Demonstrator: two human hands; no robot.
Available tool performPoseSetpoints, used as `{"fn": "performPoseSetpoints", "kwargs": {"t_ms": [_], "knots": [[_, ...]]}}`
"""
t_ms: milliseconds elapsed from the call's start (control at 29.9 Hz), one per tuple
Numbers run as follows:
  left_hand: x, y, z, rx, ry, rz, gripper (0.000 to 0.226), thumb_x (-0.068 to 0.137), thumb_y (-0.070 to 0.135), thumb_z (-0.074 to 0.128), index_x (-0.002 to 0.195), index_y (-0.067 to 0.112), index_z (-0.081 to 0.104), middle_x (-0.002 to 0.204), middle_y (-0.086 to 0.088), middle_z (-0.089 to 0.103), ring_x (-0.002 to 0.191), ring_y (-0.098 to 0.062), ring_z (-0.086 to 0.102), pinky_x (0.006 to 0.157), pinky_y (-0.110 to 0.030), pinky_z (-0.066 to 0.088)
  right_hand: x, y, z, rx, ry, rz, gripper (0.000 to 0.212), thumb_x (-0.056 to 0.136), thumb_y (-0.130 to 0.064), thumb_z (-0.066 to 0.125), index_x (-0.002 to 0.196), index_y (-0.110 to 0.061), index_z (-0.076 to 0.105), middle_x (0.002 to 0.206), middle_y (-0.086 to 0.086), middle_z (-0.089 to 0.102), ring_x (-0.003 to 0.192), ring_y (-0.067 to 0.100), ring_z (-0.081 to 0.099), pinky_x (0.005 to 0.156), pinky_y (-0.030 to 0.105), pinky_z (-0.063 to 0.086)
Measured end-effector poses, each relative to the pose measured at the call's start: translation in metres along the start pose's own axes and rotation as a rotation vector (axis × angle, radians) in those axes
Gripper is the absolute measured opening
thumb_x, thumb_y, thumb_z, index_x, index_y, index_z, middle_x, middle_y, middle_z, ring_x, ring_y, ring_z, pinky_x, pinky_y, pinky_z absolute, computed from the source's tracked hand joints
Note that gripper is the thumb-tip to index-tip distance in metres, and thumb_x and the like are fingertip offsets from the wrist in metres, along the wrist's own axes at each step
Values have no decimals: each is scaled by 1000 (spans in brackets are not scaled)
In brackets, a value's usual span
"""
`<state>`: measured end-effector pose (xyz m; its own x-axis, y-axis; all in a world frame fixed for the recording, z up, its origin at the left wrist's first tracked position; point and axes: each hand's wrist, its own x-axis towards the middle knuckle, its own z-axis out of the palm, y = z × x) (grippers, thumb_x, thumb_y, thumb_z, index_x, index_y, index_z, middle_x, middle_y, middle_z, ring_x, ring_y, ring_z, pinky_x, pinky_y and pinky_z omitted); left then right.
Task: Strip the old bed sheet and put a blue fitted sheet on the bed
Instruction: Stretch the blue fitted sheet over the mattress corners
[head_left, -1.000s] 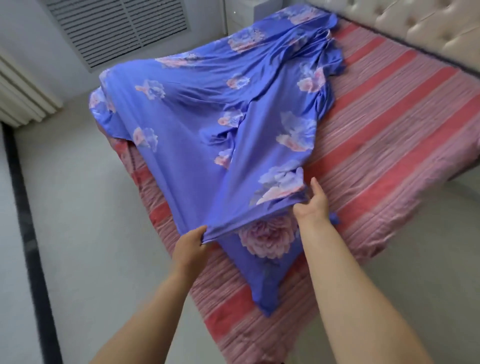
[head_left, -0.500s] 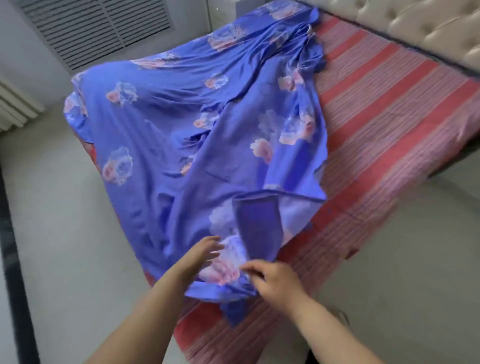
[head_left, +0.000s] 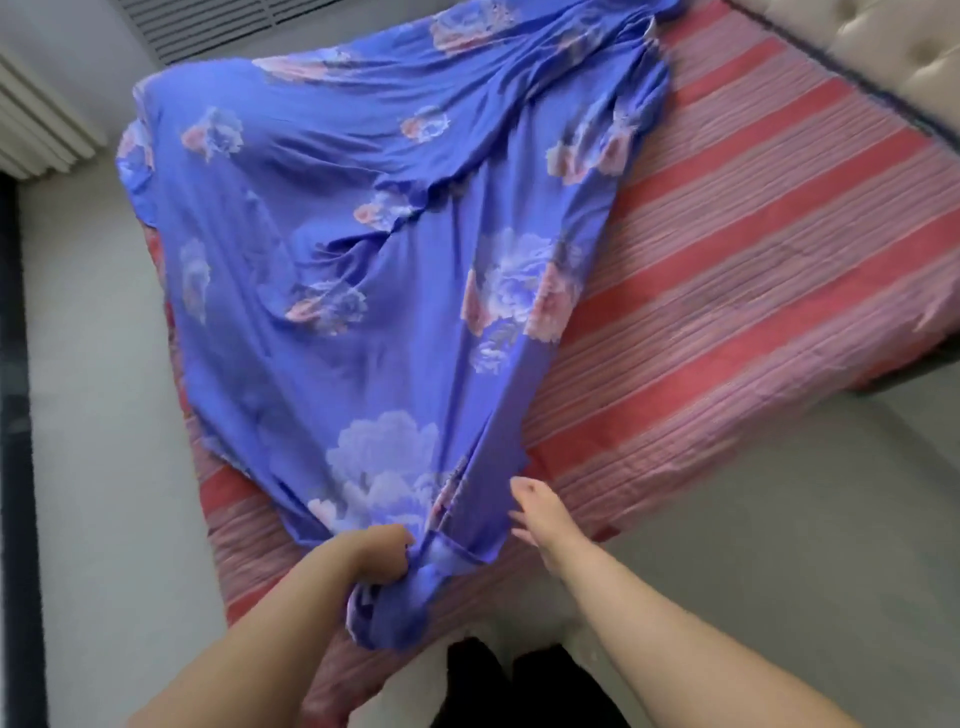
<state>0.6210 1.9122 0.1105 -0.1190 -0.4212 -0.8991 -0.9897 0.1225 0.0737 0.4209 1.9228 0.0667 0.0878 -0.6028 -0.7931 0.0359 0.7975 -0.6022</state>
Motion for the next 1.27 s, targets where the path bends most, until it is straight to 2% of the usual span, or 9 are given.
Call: {"fn": "performPoseSetpoints", "kwargs": {"t_ms": [134,334,601,768,835,935,1069,1203,1269], "knots": [[-9,-6,-13,182,-170,-15,29,90,10,46,112,-2,60,115,-23,61,95,-30,58,78,-33,42,42,-45,15,521,-136,284,76,80,-78,35,126,-17,43,123,11,51,99,25,56,75,35,45],[5,-34,-17,196,-262,-10,25,88,10,51,109,5,63,95,-15,58,83,-22,47,87,-34,45,85,-142,32,726,-118,95,40,92,-32,57,62,-9,71,62,9,70,54,23,68,66,36,54],[24,-43,1,30,-261,-370,41,93,22,47,132,11,53,135,-7,51,115,-22,51,95,-26,37,129,-235,-80,895,36,-255,2,71,-17,59,69,-18,58,55,-2,61,49,14,60,55,22,52],[31,-15,-9,96,230,-631,37,94,22,41,128,23,53,134,0,51,123,-20,48,96,-31,38,123,-237,-146,450,118,-219,20,92,-25,58,98,-7,65,90,7,68,72,18,66,75,35,55],[45,28,-35,-55,559,-489,41,87,23,49,127,18,53,132,-7,51,121,-28,50,97,-36,42,103,-217,-158,181,190,-278,12,93,-16,58,85,-8,62,78,3,65,60,9,62,62,25,52],[72,130,-98,-445,873,-67,59,80,45,45,127,12,56,128,-6,56,115,-25,54,96,-37,44,59,-173,-170,43,-142,-198,13,91,-6,58,82,-11,65,68,-5,70,61,8,65,66,25,52],[95,271,-182,-1127,666,9,90,69,81,41,121,8,56,114,-3,59,107,-16,54,86,-26,39,44,-150,-215,-270,-409,-216,21,74,-12,70,92,-2,68,66,-11,70,66,0,65,69,19,51],[127,307,-200,-1007,640,-222,60,85,38,66,131,5,48,125,-19,58,116,-32,54,91,-32,40,51,-177,-263,-461,-511,-312,16,80,-17,66,69,-7,62,53,-17,60,57,-9,52,63,11,43],[134,307,-205,-974,625,-262,36,94,28,54,117,0,58,115,-27,61,109,-35,57,84,-33,40,69,-195,-279,-272,-289,-286,45,78,-47,68,74,-3,62,69,-10,65,64,-2,53,65,17,44]]}}
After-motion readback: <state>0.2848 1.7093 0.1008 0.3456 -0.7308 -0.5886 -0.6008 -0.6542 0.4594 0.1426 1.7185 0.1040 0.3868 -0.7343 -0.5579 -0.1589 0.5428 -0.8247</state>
